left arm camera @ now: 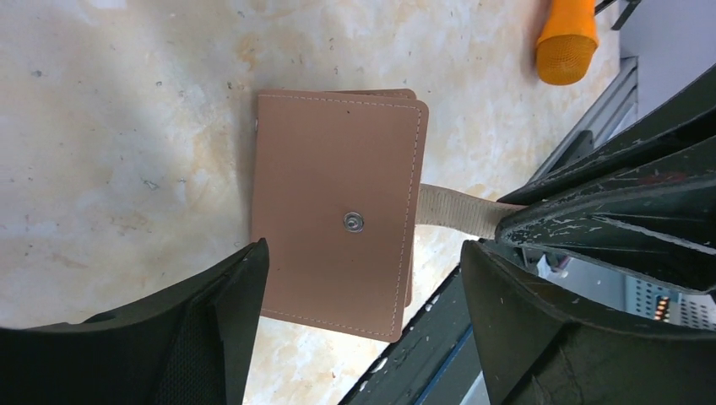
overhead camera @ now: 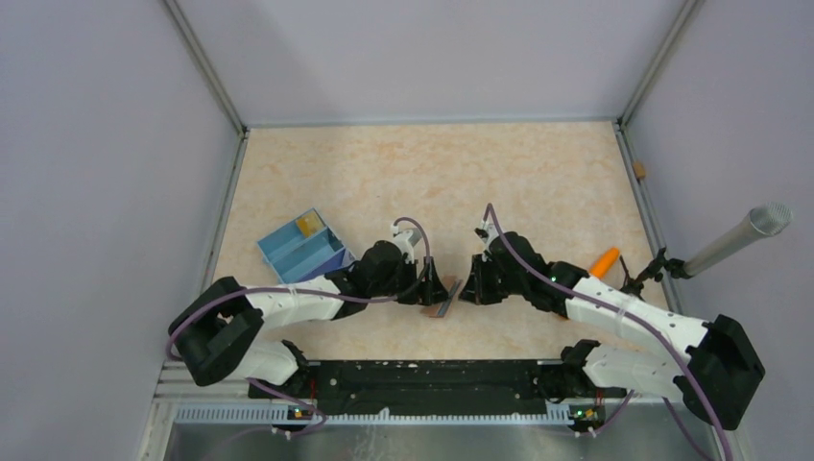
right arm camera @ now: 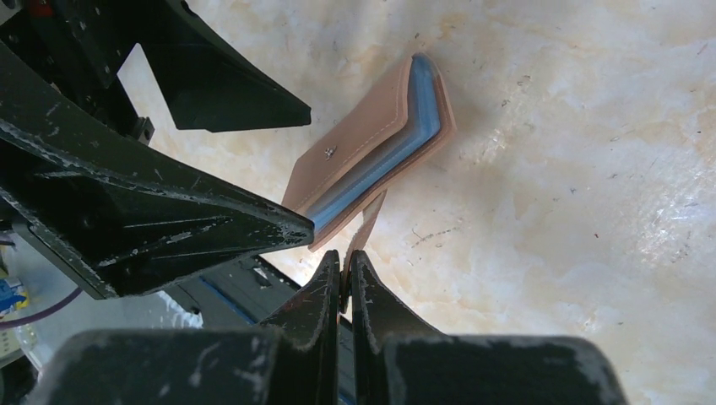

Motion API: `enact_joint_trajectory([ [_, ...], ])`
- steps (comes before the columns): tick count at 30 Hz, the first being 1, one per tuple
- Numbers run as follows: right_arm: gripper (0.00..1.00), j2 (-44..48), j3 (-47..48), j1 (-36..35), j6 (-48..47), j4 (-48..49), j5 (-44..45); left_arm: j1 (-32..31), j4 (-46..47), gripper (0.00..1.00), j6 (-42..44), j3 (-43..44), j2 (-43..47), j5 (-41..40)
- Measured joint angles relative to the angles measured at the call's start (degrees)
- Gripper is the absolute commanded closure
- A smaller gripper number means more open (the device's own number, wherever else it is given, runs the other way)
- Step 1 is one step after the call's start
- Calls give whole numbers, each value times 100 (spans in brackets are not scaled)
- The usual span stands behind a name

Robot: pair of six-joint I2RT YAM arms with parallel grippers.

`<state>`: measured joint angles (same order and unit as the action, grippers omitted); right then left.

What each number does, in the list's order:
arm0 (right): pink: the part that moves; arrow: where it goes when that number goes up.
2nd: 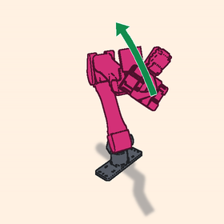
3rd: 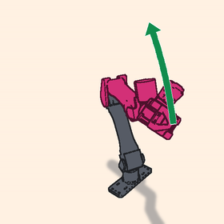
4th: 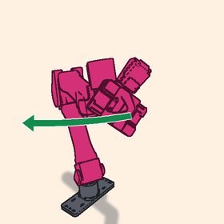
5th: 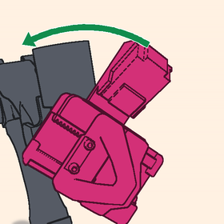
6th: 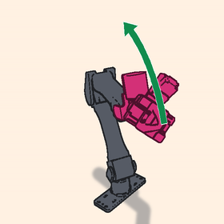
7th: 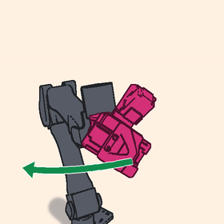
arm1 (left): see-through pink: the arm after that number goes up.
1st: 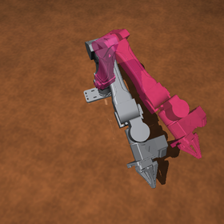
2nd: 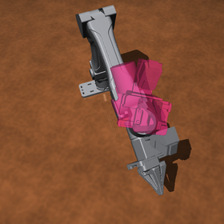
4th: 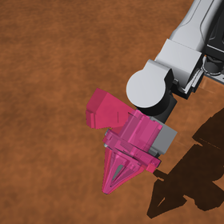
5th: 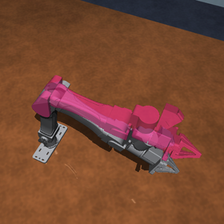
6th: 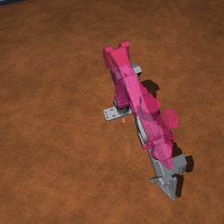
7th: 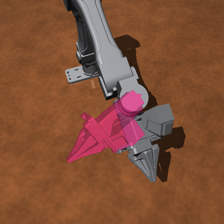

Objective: Put the credit cards into the card holder
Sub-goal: Open the card holder.

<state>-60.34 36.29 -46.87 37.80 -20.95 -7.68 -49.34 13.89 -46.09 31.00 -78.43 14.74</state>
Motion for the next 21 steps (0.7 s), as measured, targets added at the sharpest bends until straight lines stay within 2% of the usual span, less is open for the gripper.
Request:
enact_joint_trajectory([
  [8,100,7,2,0,37,-4,-13,-76,-400,20,282,205,-168,-387],
  [16,100,13,13,0,37,-55,59,-236,-968,42,509,568,-284,-863],
  [21,100,31,15,0,35,-260,304,-271,-1117,48,531,577,-186,-1204],
])
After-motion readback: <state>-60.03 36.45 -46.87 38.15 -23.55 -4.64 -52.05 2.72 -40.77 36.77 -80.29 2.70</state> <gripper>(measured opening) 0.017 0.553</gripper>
